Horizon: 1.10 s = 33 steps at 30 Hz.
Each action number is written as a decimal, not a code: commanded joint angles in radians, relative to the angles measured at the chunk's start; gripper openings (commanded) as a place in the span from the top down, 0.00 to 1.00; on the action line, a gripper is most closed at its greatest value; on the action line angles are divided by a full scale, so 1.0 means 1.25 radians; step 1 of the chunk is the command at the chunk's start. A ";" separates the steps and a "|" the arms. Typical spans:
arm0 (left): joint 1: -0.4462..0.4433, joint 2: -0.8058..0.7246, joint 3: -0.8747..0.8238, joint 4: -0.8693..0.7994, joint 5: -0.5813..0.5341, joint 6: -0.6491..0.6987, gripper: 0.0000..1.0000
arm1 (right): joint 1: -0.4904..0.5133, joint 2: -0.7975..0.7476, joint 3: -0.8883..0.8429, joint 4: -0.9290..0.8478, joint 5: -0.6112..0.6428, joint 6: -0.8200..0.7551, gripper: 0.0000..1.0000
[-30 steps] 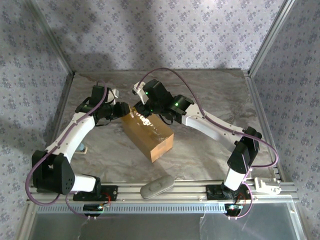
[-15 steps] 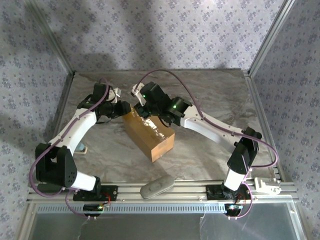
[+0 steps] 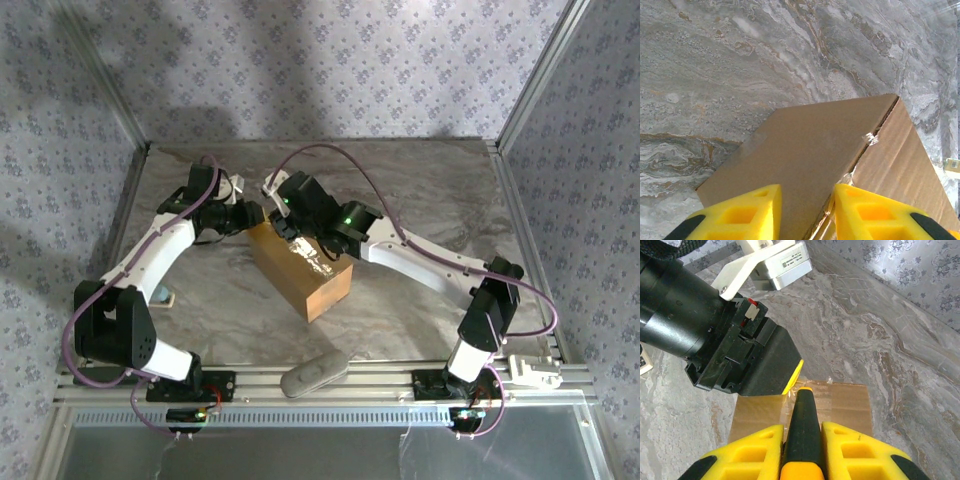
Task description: Unpack the express box
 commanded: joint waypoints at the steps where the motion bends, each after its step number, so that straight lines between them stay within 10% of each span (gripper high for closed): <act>1: 0.003 0.056 -0.015 -0.073 -0.090 0.000 0.69 | 0.023 -0.038 -0.034 -0.059 -0.029 0.002 1.00; 33: 0.003 0.053 0.008 -0.091 -0.126 0.039 0.72 | 0.021 -0.091 -0.145 -0.042 -0.025 -0.069 1.00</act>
